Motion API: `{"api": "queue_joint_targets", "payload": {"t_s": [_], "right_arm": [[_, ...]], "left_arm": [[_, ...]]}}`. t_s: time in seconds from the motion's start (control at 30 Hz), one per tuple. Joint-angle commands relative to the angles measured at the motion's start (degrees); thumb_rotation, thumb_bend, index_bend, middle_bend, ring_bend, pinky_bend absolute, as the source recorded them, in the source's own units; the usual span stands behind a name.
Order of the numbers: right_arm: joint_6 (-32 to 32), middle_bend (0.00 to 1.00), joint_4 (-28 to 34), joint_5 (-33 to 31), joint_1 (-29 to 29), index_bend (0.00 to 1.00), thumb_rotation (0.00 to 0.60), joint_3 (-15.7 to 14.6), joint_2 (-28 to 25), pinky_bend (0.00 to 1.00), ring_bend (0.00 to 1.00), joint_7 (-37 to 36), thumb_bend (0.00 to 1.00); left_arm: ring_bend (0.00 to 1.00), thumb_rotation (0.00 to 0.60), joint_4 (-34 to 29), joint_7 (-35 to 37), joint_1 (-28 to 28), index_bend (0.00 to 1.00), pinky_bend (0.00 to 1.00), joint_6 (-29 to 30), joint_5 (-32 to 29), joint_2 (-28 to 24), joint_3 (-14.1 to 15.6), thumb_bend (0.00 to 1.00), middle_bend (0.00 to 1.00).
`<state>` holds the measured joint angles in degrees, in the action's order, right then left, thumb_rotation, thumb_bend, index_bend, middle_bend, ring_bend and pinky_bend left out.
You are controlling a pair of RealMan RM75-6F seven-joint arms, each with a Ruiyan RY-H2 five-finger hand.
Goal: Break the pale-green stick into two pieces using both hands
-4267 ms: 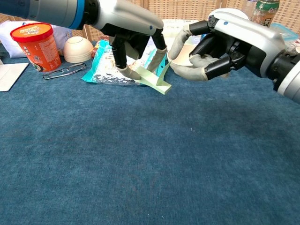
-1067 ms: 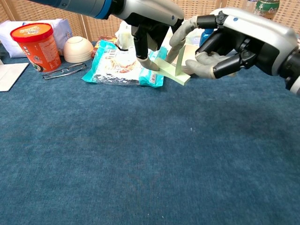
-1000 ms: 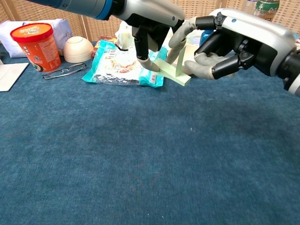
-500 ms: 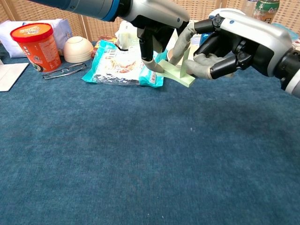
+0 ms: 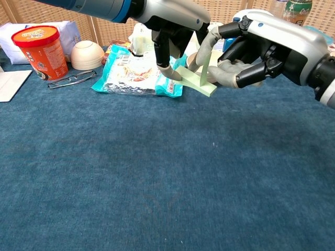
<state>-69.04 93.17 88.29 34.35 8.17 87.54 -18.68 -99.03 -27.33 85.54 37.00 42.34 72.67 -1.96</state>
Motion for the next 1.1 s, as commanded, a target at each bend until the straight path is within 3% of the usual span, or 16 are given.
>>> {"api": "queue_joint_targets", "payload": {"t_s": [0.03,0.6,1.1], "right_arm": [[-0.06,0.92,-0.10,-0.02,-0.02,0.48,0.600,0.03,0.00,0.86,1.00,-0.07,0.48],[-0.54,0.92,-0.34,-0.11,-0.45,0.50,0.600,-0.01,-0.39,0.86,1.00,-0.28,0.49],[-0.16,0.92,-0.52,-0.21,-0.37,0.44,0.600,-0.08,-0.31,0.86,1.00,-0.67,0.49]], "left_arm": [[1.00,0.600,-0.20,-0.04,-0.03,0.65,1.00,0.00,0.17,-0.12,0.09,0.39,1.00],[1.00,0.600,-0.32,0.29,-0.37,0.65,1.00,0.17,0.68,-0.29,0.19,0.39,1.00],[1.00,0.600,0.44,0.43,-0.27,0.65,1.00,-0.10,0.37,0.16,0.19,0.39,1.00]]}}
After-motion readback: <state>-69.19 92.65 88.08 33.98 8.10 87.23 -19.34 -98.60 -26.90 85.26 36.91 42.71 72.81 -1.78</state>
